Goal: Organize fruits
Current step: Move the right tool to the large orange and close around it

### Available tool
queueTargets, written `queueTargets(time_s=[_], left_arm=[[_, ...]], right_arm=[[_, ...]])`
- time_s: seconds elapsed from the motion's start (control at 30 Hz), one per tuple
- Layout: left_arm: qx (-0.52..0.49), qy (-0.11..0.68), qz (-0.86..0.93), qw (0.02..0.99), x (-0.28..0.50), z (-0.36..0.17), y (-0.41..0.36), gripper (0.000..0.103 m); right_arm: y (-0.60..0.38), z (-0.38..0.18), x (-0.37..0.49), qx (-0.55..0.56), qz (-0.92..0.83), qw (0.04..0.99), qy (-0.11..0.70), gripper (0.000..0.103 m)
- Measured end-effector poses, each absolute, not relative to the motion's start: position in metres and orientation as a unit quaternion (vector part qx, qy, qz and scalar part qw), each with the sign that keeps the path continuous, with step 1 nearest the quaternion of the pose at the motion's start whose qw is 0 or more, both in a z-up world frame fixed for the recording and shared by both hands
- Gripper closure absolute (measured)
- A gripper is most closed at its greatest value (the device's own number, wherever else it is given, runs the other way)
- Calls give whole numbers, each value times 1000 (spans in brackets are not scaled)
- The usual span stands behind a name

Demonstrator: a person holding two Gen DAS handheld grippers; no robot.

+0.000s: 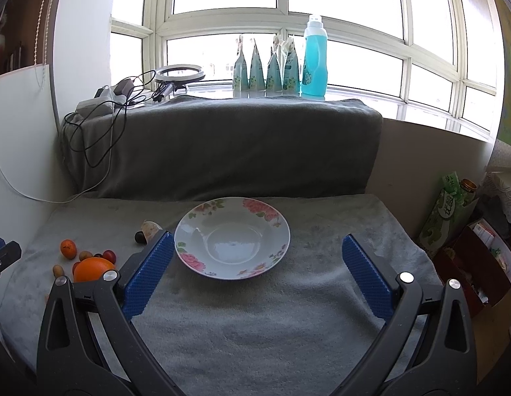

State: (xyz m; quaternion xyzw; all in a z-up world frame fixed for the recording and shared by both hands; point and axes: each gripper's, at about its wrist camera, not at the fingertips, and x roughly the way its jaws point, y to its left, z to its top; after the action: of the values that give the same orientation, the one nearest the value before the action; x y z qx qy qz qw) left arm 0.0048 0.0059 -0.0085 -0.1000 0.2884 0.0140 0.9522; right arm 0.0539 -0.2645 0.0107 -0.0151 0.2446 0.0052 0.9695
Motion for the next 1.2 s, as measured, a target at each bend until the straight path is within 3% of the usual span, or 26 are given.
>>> queueTargets(time_s=[1.2], left_arm=[[-196,377,-72,902,29,-73,9,18]], right_arm=[[-202,-51,130,75,274,858,428,0]])
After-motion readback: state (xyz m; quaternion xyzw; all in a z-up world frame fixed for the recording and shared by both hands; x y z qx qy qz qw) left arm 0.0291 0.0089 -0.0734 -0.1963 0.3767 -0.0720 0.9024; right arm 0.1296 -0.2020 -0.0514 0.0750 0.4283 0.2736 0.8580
